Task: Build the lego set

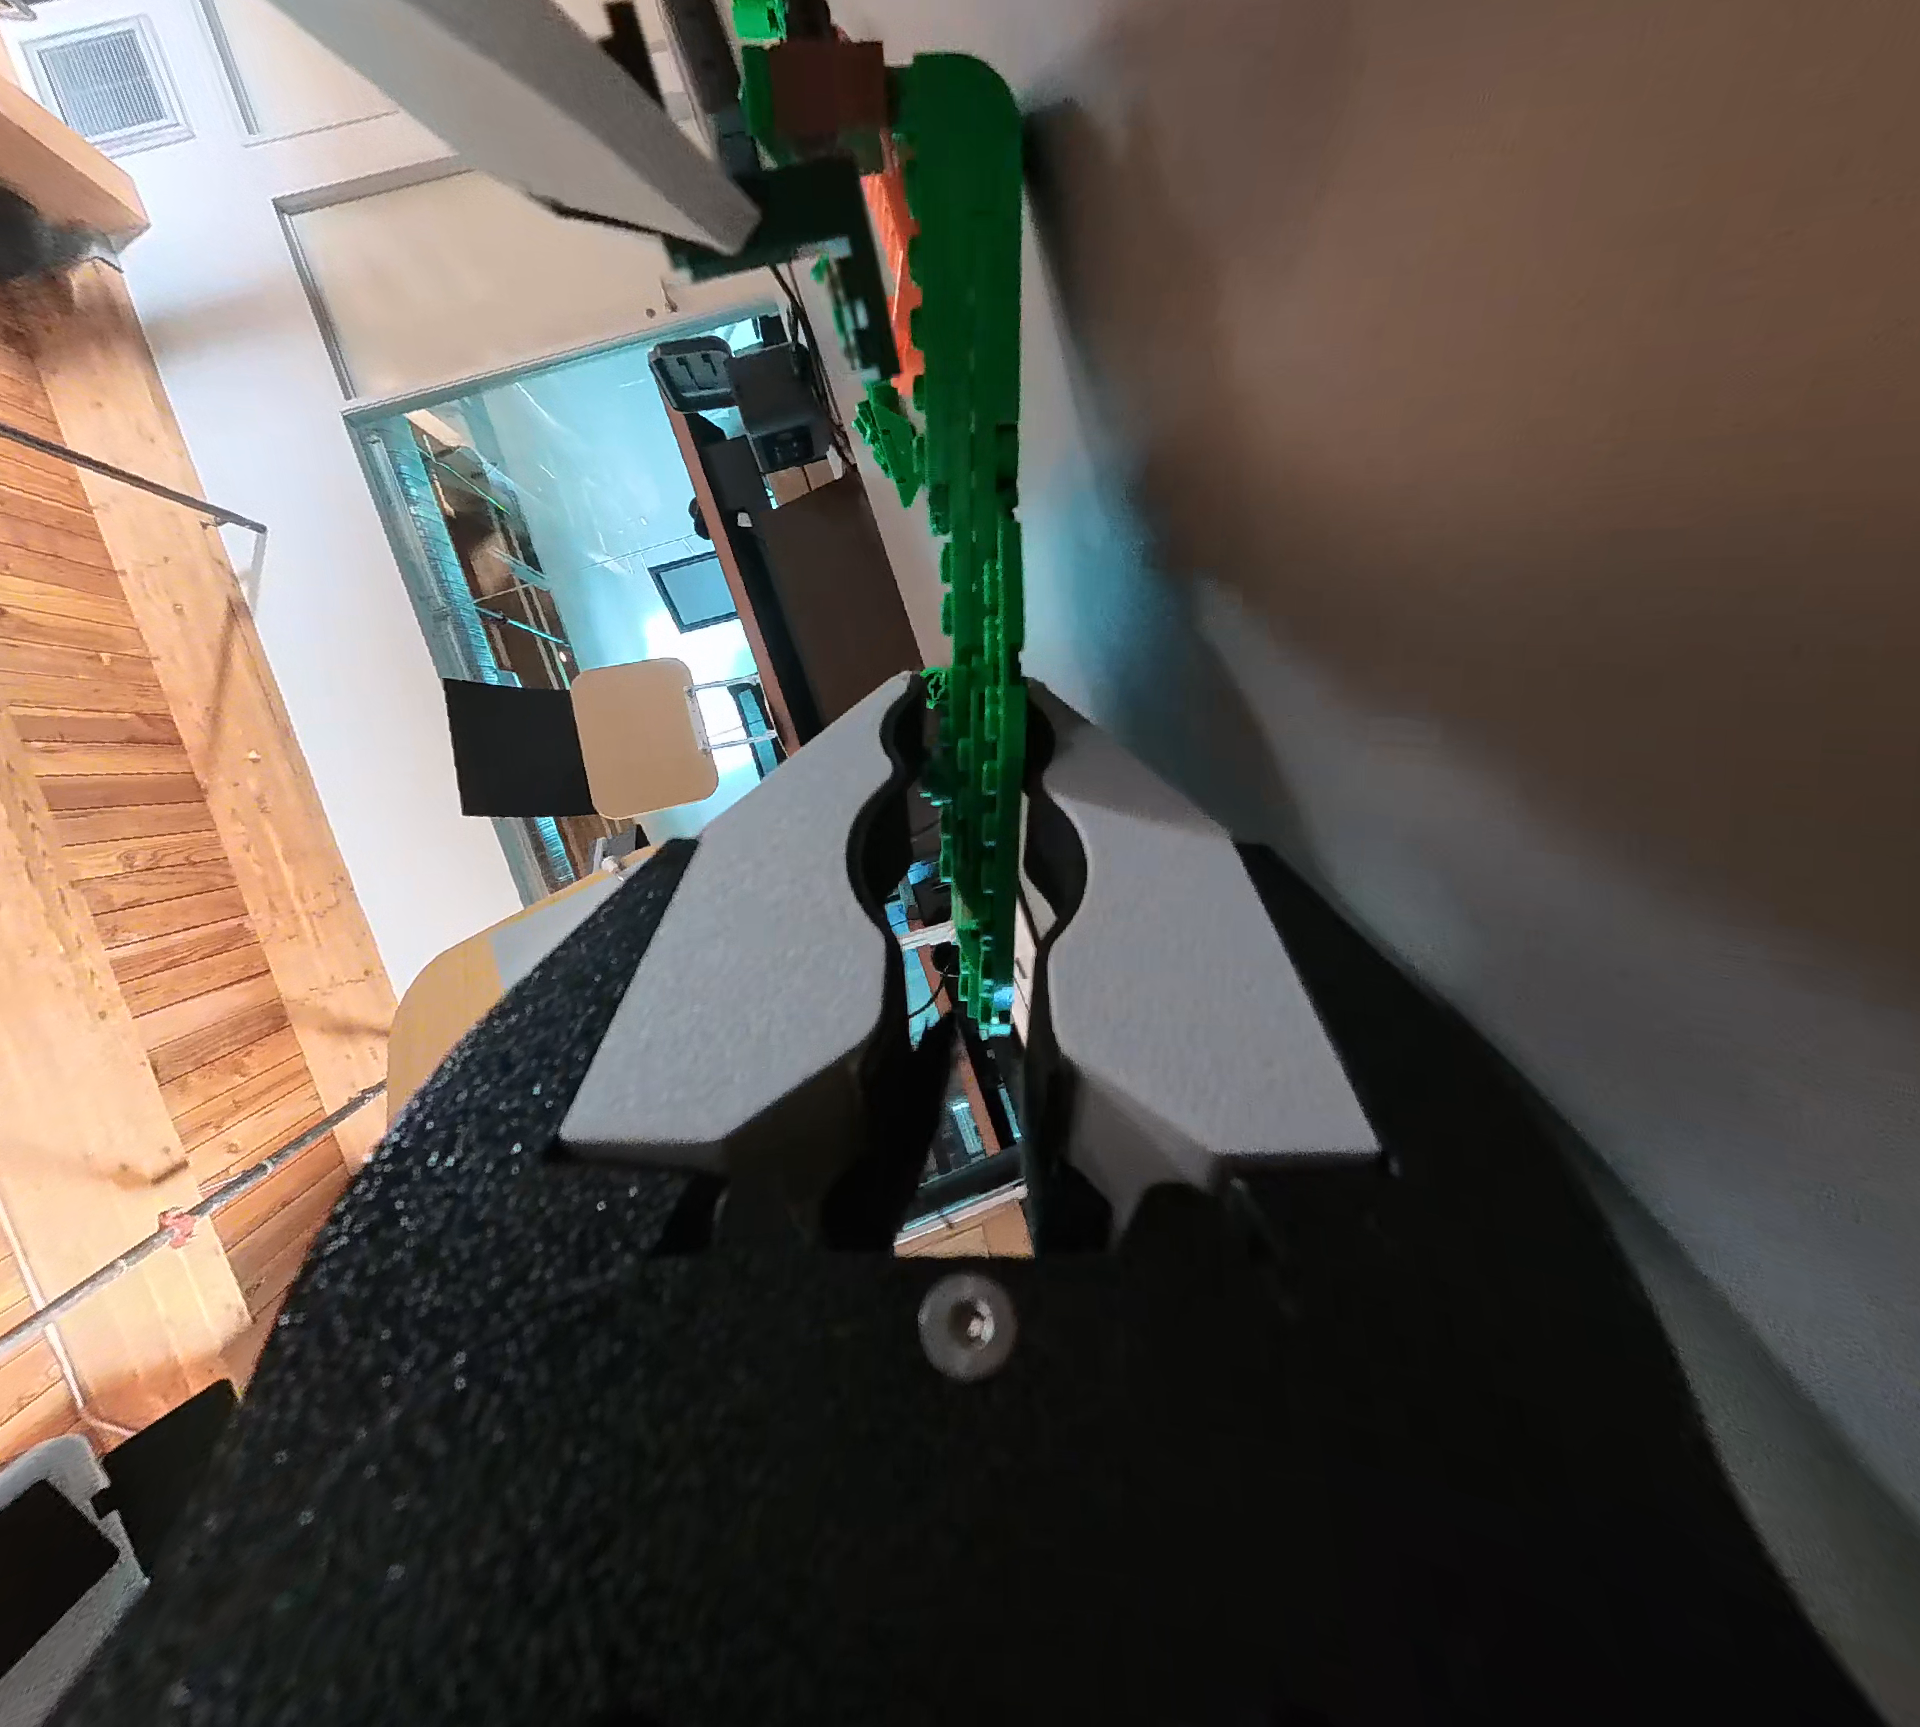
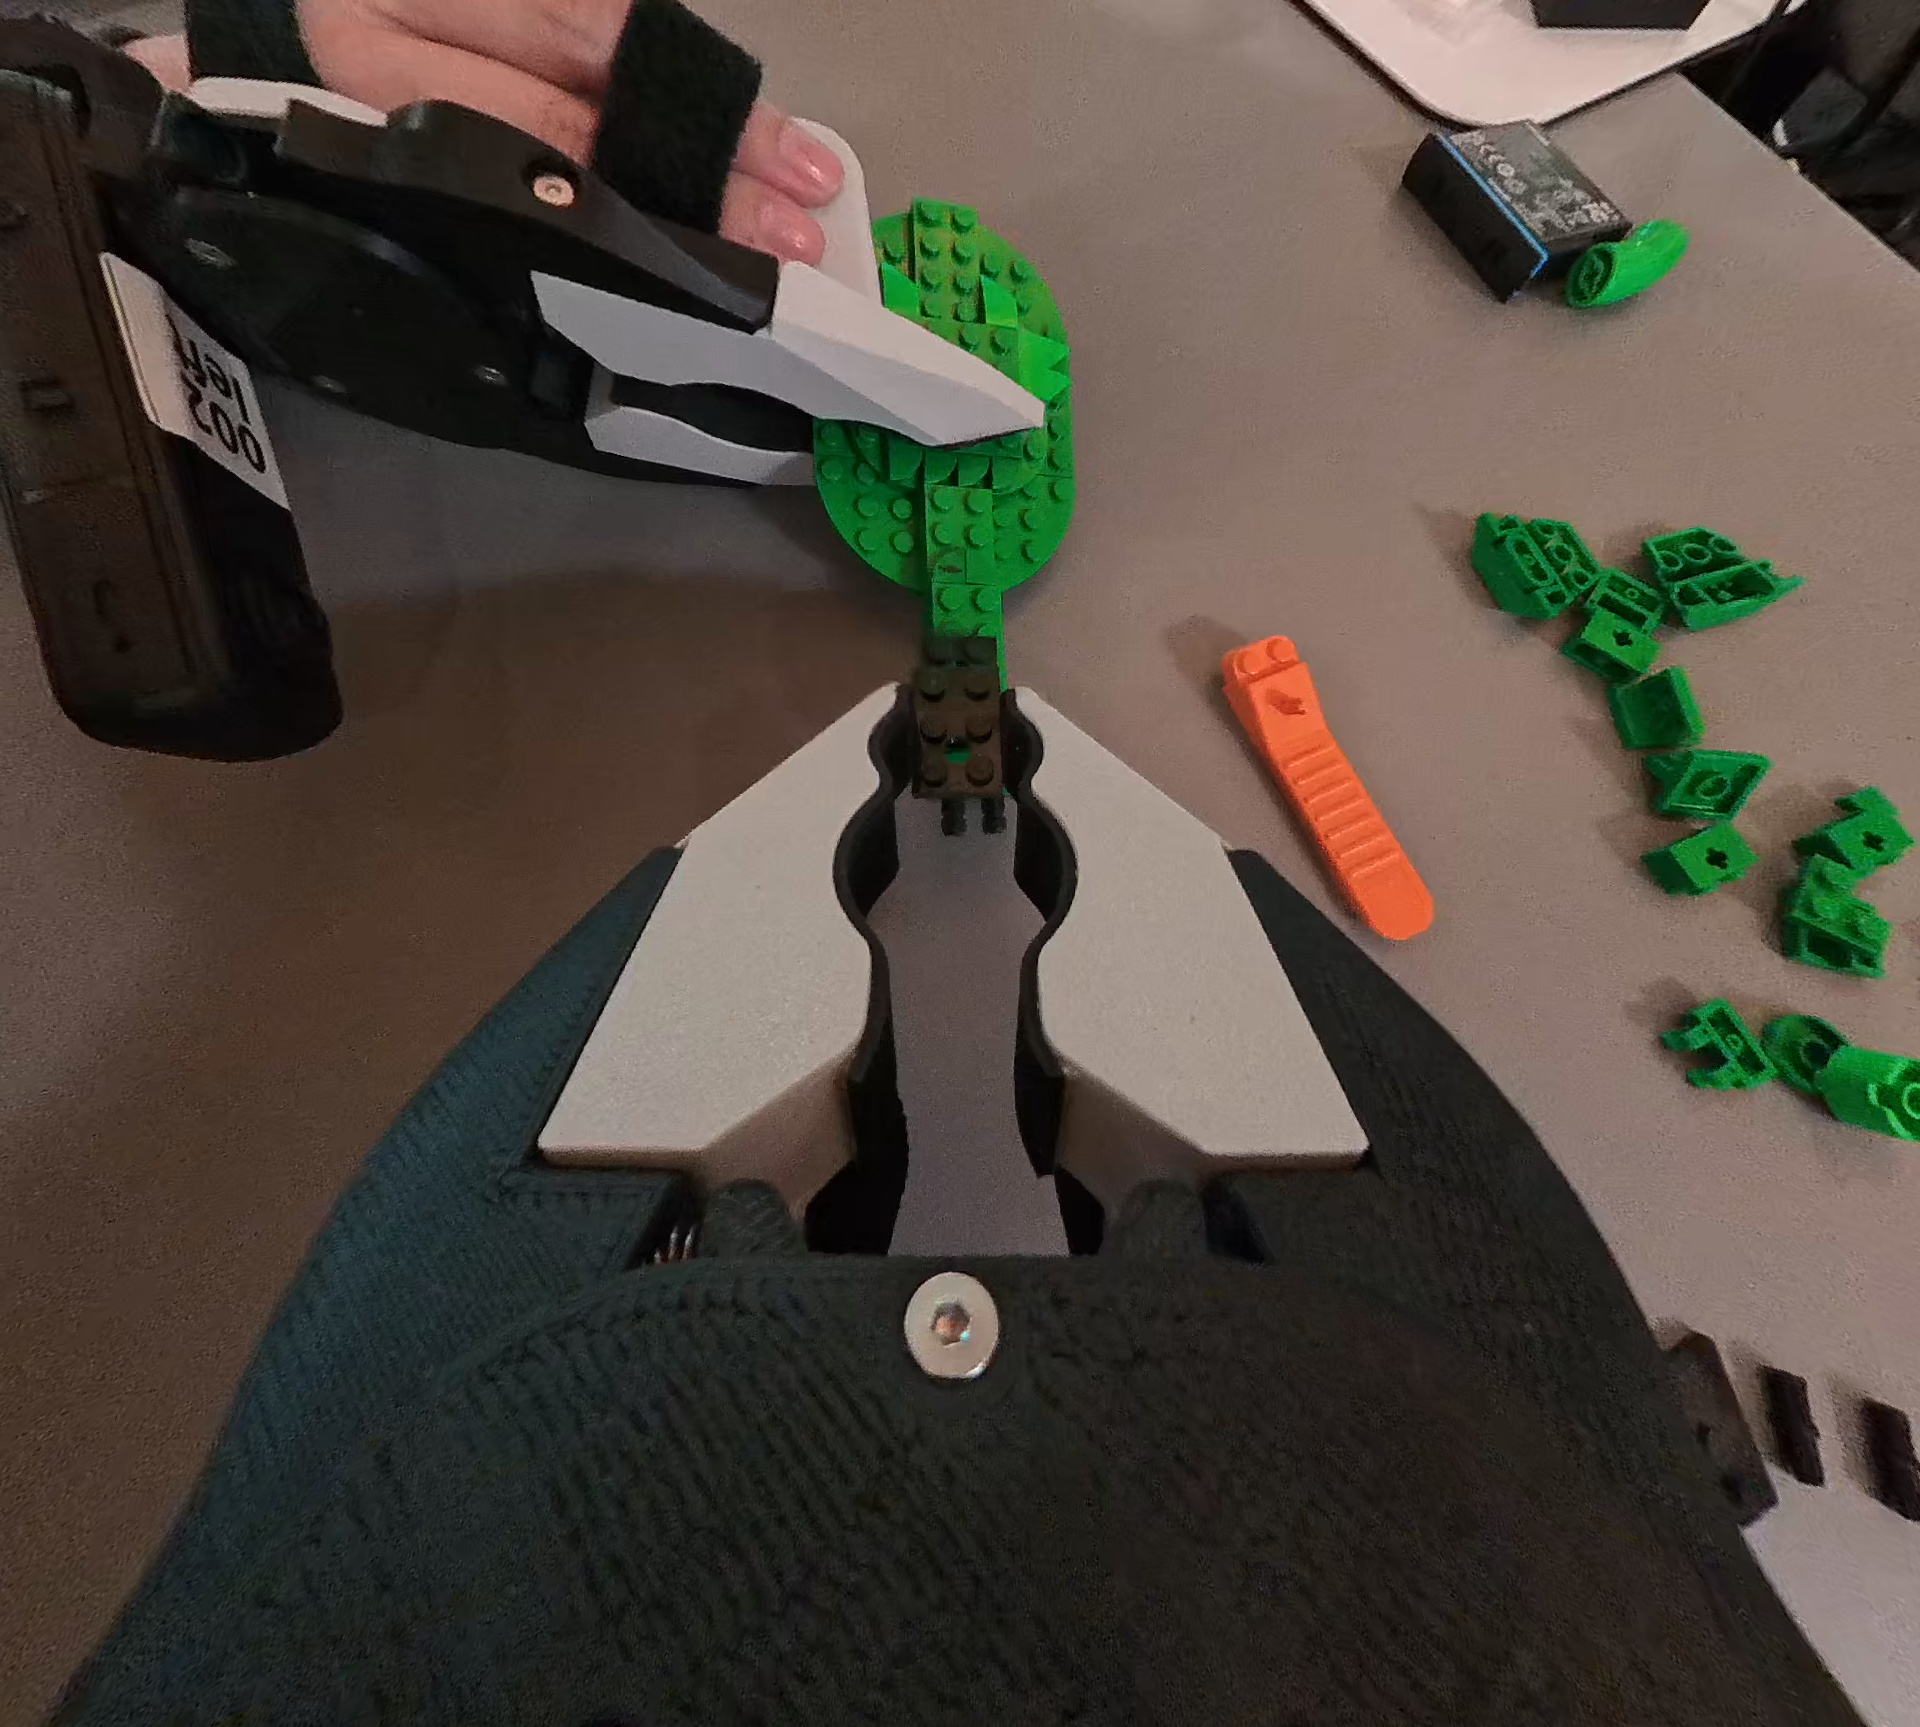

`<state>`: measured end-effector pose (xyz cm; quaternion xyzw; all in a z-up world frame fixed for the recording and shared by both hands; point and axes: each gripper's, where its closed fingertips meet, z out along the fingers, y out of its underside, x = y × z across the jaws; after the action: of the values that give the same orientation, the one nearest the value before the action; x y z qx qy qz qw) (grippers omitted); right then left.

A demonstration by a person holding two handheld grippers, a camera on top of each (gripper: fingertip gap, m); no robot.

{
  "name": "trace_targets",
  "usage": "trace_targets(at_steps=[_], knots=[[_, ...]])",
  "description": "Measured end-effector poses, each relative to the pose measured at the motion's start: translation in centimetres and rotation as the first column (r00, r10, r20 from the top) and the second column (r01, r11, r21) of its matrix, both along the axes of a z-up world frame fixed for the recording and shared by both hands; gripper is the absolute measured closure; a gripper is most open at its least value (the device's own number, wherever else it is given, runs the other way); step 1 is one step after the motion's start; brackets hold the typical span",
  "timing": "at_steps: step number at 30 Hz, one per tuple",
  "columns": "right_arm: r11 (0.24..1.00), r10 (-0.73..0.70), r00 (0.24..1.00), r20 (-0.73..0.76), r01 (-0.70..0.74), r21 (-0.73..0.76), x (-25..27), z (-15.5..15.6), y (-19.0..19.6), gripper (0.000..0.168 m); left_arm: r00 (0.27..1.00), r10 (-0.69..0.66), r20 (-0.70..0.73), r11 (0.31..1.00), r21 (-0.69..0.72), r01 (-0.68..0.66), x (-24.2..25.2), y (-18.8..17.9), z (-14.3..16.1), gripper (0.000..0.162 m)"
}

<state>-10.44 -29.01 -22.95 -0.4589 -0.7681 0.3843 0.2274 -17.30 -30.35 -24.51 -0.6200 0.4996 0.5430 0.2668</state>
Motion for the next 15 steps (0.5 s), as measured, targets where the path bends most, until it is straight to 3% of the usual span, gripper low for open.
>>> trace_targets(at_steps=[15], knots=[[0.999,-0.028,0.999,0.045,0.030,-0.034,0.03,-0.75,0.12,0.153,1.000,0.006,-0.007,1.000,-0.007,-0.006,-0.10,-0.10,-0.03,0.149]])
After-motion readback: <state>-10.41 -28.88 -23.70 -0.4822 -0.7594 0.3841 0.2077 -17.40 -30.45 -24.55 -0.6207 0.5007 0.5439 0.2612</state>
